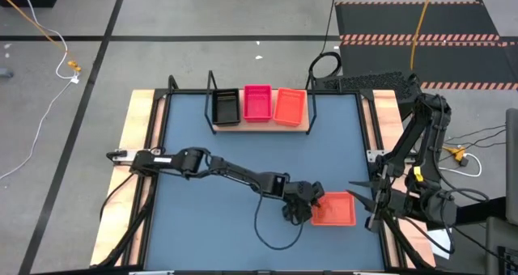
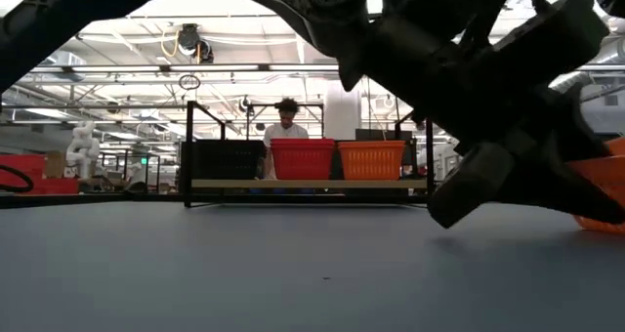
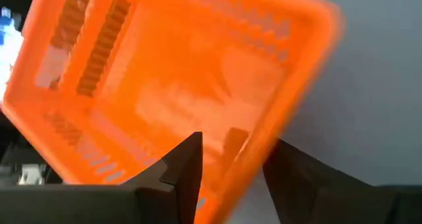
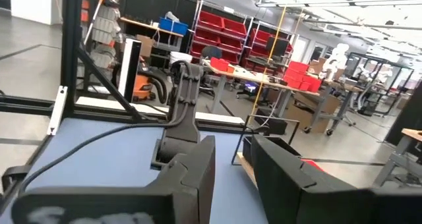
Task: Stack baskets on shelf by color
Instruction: Stack the orange basket on top of the orange basket on the shelf
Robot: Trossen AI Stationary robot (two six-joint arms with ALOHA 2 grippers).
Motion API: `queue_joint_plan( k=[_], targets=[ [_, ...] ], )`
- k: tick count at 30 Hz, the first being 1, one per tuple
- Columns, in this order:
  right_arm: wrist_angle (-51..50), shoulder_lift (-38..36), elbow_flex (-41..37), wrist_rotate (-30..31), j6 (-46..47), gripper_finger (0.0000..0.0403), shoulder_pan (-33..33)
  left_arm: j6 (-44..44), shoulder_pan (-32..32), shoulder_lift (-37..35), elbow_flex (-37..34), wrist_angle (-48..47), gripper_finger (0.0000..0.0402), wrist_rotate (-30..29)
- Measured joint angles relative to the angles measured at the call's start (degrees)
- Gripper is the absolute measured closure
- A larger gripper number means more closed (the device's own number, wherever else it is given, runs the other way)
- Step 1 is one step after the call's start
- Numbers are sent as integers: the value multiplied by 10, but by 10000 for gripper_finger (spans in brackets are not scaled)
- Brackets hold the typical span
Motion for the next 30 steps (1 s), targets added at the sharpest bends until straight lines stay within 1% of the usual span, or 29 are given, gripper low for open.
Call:
queue_joint_plan(
  k=[3,7,8,9,13,16,18,20,22,24,26,28,30],
  targets=[
    [0,0,0,0,-7,310,-4,-11,0,-4,0,-17,283,-21],
    [1,-1,0,0,-20,310,-4,-23,-4,-23,0,-58,365,-38],
    [1,-1,0,0,-22,310,-4,-28,-6,-31,0,-76,382,-39],
    [2,-1,0,0,-23,310,-4,-33,-8,-39,0,-88,390,-40],
    [4,-1,0,0,-22,310,-4,-69,-20,-81,0,-145,391,-50],
    [9,-1,0,0,-21,310,-4,-100,-32,-119,0,-197,396,-85],
    [12,-2,0,0,-16,310,-4,-110,-40,-143,0,-231,395,-121],
    [11,-2,0,0,-7,310,-4,-114,-48,-169,0,-284,395,-179],
    [12,-2,0,0,-4,310,-4,-118,-49,-189,0,-315,397,-238],
    [10,-1,0,0,2,310,-4,-134,-41,-212,0,-368,397,-275],
    [8,-1,0,0,12,310,-3,-159,-28,-231,0,-398,398,-280],
    [8,1,0,0,21,310,-3,-183,-12,-250,0,-448,398,-280],
    [8,5,0,0,24,310,-2,-194,9,-261,0,-456,398,-279]
  ],
)
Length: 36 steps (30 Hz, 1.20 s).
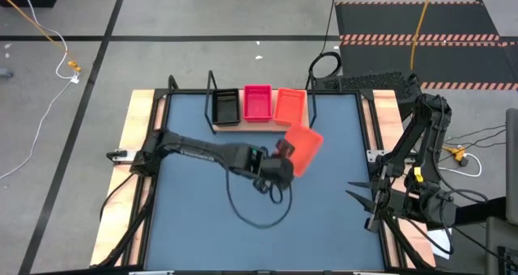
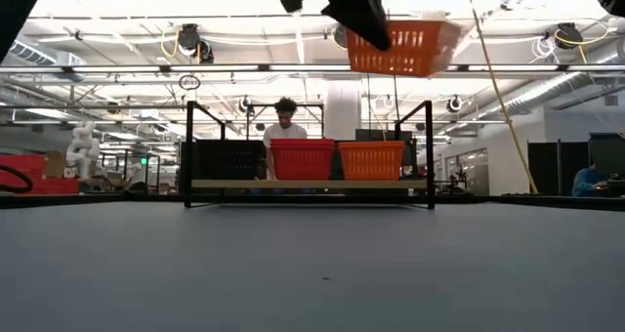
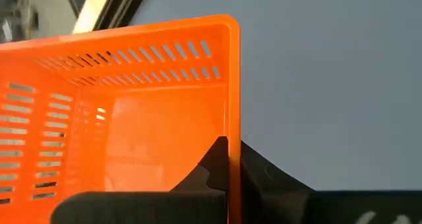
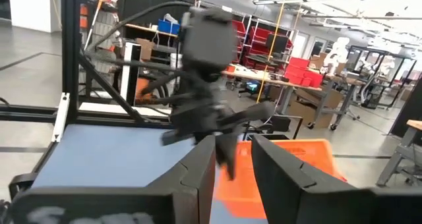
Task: Stack baskets on shelf by color
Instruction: Stack the orange basket on top of the orange basket on the shelf
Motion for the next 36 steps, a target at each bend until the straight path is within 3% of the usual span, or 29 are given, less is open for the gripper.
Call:
queue_joint_plan(
  k=[8,16,27,36],
  targets=[
    [4,3,0,0,3,310,0,2,120,-27,0,20,400,4],
    [4,3,0,0,-5,310,0,21,223,-25,-43,161,400,133],
    [4,3,0,0,-6,310,0,75,250,-23,-195,346,398,167],
    [4,3,0,0,-15,310,0,11,261,-23,-221,350,396,169]
  ],
)
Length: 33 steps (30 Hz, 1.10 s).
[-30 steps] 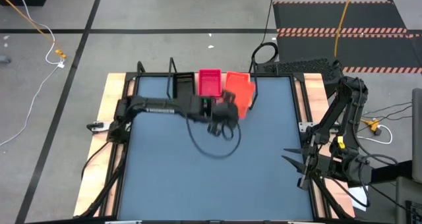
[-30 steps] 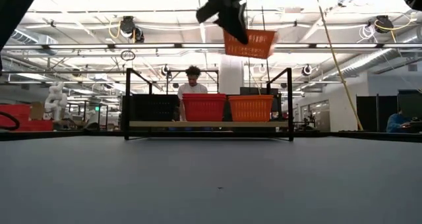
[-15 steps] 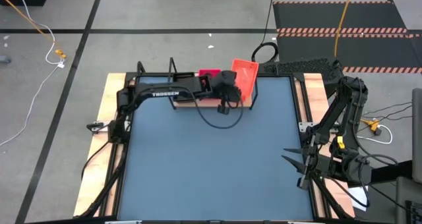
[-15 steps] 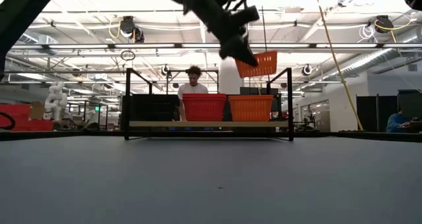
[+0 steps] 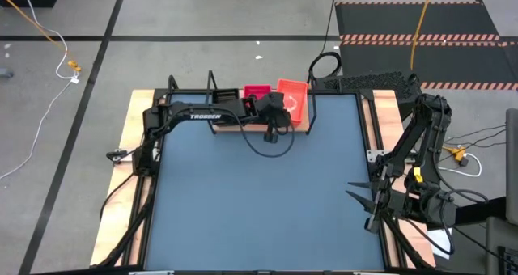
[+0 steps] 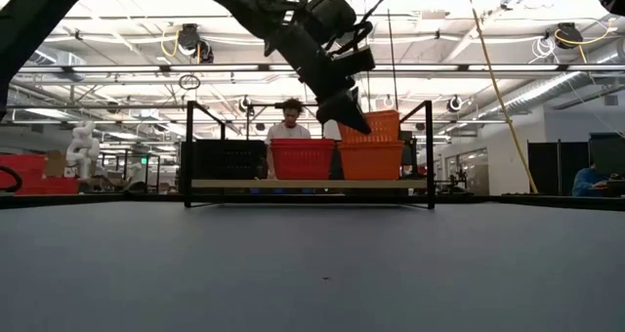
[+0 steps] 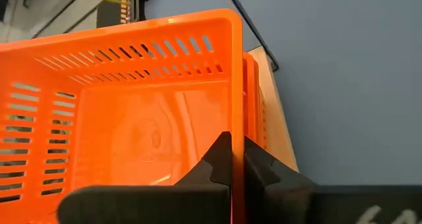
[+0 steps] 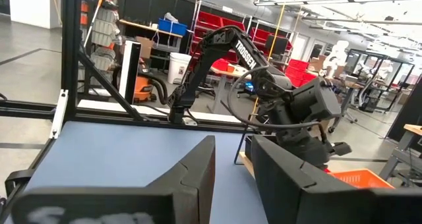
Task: Stack baskets on shelf by color
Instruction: Stack the orange basket on top of the orange basket on the shelf
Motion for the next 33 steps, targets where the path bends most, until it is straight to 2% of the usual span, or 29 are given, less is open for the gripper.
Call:
queue_joint_plan(
  k=[9,24,29,33],
  targets=[
    [0,0,0,0,0,310,0,-41,3,0,0,3,384,0],
    [0,0,0,0,-2,310,0,-57,1,-6,0,2,226,-10],
    [0,0,0,0,6,310,0,-59,-19,-27,2,-4,207,-15],
    [0,0,-5,0,22,310,0,-43,-51,-28,3,-49,206,-15]
  ],
)
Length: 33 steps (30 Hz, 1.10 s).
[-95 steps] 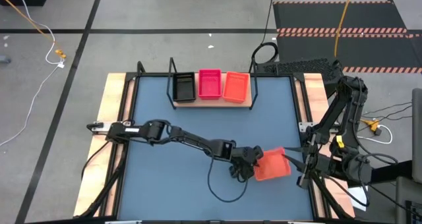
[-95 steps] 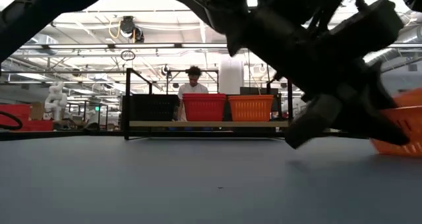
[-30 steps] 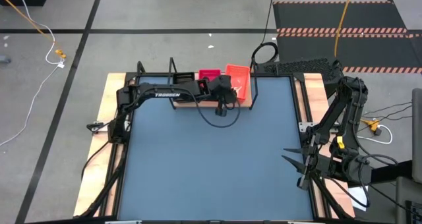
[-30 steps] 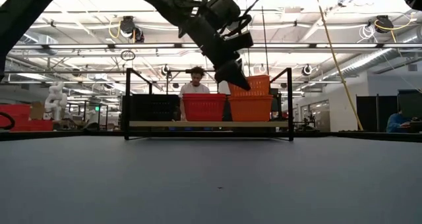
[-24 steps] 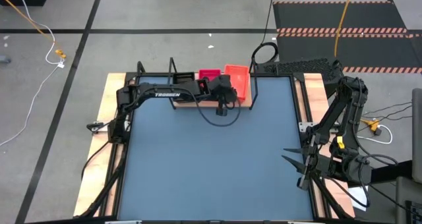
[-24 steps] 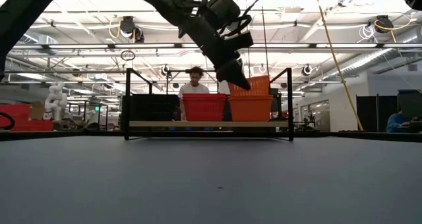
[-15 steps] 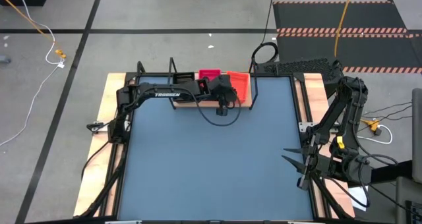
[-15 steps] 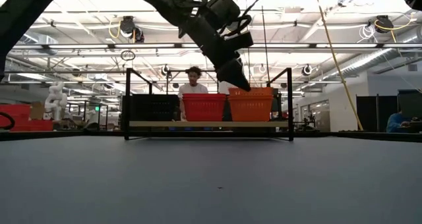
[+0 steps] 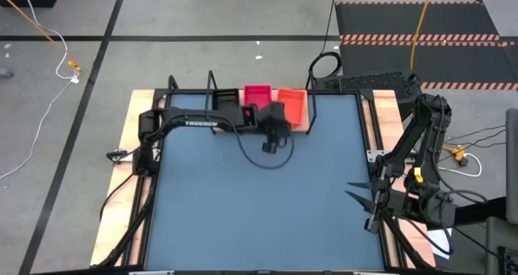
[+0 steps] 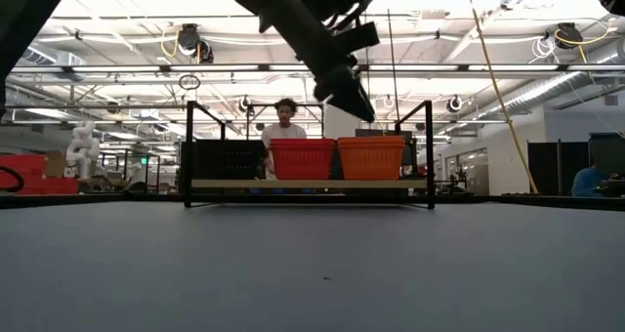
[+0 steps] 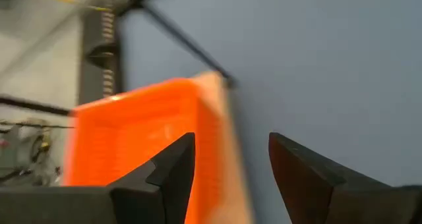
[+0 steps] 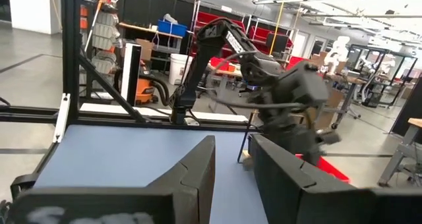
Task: Stack baskets on shelf by color
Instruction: Stack the orange basket on top of the orange basket on the shelf
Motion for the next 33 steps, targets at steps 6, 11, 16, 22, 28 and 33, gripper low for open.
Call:
queue_joint_plan(
  k=[6,11,16,22,28,33],
  targets=[
    [0,0,-2,0,25,310,0,18,-35,1,-35,-21,206,11],
    [0,4,-2,0,40,310,0,-10,-24,1,-68,49,206,10],
    [0,5,-2,0,33,310,0,-24,1,2,-107,131,206,10],
    [0,4,-2,0,18,310,-5,-56,29,1,-116,156,206,18],
    [0,3,-2,0,21,310,-14,-57,40,7,-116,180,206,24],
    [0,3,-2,0,25,310,-14,-54,38,24,-114,235,206,29]
  ],
)
